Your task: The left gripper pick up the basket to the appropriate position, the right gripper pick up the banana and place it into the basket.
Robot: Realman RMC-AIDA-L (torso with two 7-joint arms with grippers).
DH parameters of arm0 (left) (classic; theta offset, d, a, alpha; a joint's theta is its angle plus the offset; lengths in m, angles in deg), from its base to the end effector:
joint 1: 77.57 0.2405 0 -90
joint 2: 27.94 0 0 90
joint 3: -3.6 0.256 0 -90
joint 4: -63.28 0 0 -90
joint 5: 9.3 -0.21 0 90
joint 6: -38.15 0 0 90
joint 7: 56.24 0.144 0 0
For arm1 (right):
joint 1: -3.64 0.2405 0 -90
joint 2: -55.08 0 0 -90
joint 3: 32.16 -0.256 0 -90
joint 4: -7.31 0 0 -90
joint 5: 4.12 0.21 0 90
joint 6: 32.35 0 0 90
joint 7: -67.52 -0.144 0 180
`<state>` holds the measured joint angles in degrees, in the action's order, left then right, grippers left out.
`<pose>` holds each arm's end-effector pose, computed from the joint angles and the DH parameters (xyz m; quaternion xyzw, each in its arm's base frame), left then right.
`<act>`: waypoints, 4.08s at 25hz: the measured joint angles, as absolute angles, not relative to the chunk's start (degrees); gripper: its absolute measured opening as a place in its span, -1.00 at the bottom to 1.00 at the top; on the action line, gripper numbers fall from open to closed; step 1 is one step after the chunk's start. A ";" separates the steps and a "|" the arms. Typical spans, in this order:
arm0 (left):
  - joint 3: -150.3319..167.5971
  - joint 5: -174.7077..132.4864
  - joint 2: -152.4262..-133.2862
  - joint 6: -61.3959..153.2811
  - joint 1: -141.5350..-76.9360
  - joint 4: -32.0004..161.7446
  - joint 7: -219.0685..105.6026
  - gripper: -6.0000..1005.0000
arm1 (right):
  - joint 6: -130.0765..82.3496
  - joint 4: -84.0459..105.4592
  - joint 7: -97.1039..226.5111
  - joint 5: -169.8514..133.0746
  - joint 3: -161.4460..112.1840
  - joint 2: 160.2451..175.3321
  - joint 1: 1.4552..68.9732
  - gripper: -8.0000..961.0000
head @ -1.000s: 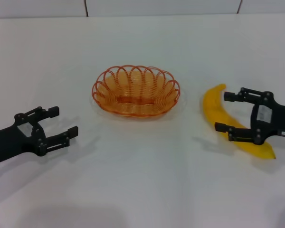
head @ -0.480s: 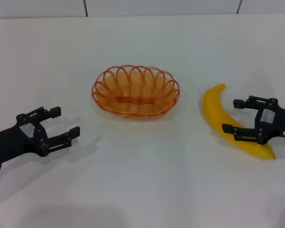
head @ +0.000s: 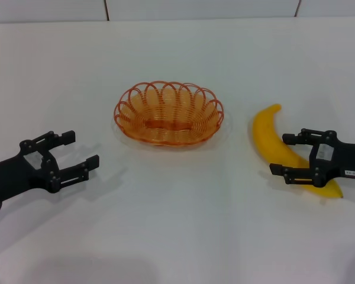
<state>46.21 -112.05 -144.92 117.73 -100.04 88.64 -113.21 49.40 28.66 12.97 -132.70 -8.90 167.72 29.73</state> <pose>-0.3231 0.2970 -0.0140 -0.9211 -0.1951 -0.2342 0.2423 0.3570 0.2893 0.0072 -0.9455 0.1937 0.1481 0.2158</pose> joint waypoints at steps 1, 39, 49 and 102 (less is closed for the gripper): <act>46.21 -112.04 -144.92 117.73 -100.04 88.64 -113.21 0.65 | 49.37 28.64 12.96 -132.71 -8.81 167.73 29.77 0.67; 46.23 -112.05 -144.92 118.26 -99.94 88.68 -113.22 0.65 | 50.24 29.16 8.50 -121.54 -6.27 167.63 31.08 0.00; 46.29 -112.05 -144.92 118.43 -100.36 88.68 -113.53 0.65 | 53.23 28.83 14.81 -117.75 -0.25 171.19 39.09 0.01; 46.31 -112.04 -144.92 118.48 -101.56 87.10 -113.25 0.65 | 53.88 32.94 16.58 -114.68 1.68 168.23 28.33 0.75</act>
